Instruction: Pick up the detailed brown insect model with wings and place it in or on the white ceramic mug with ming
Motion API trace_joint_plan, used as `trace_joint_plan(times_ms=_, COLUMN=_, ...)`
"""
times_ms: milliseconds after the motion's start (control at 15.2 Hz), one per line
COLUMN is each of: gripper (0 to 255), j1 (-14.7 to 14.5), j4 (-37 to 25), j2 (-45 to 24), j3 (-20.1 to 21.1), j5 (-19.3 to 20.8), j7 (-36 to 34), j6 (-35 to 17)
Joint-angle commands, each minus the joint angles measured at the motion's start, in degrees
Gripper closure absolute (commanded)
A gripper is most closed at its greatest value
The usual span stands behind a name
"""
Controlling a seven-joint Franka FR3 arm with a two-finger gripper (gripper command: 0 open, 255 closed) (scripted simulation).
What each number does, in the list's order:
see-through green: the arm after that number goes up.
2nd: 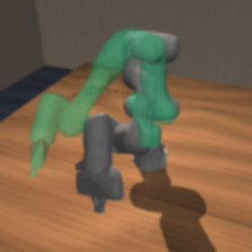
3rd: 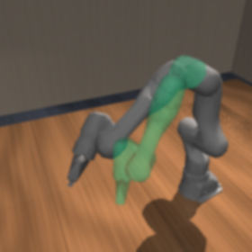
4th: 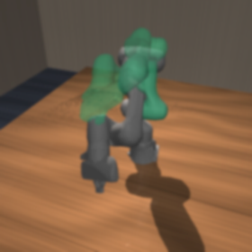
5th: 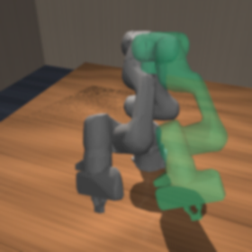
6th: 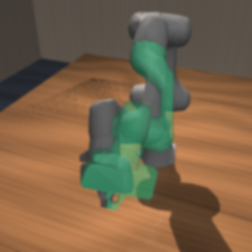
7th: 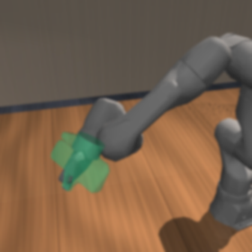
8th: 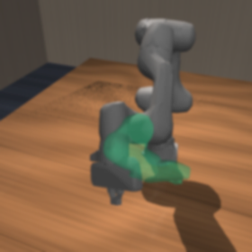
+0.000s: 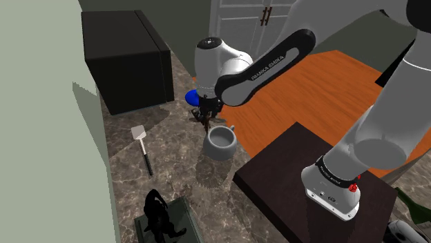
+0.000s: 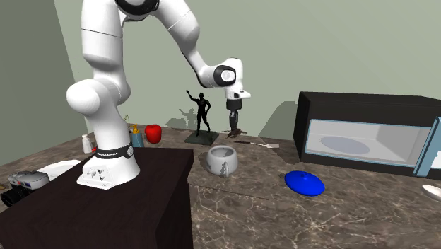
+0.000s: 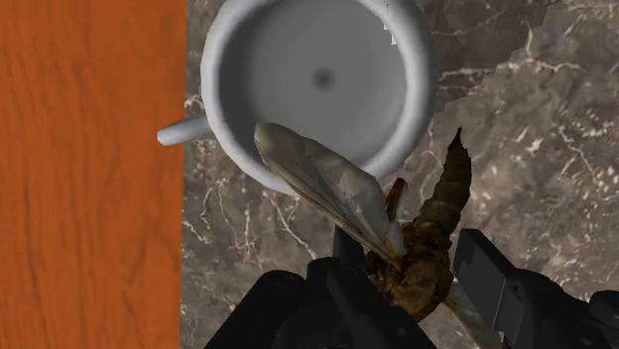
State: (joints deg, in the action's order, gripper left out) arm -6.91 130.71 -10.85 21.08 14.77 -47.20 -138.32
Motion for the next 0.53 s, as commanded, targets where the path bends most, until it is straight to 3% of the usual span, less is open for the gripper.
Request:
trace_joint_plan(times_ms=0, gripper=255, j1=1.4, j4=4.6, j2=3.5, j3=-0.1, j5=-1.4, j7=2.2, j6=-1.8)
trace_joint_plan(times_ms=264, gripper=255, j1=4.0, j4=15.0, j2=11.5, j3=-1.3, j5=-5.0, j7=8.4, j6=-5.3)
trace_joint_plan(times_ms=462, gripper=255, j1=4.0, j4=15.2, j2=9.2, j3=-1.6, j5=-3.0, j7=6.8, j6=-7.7)
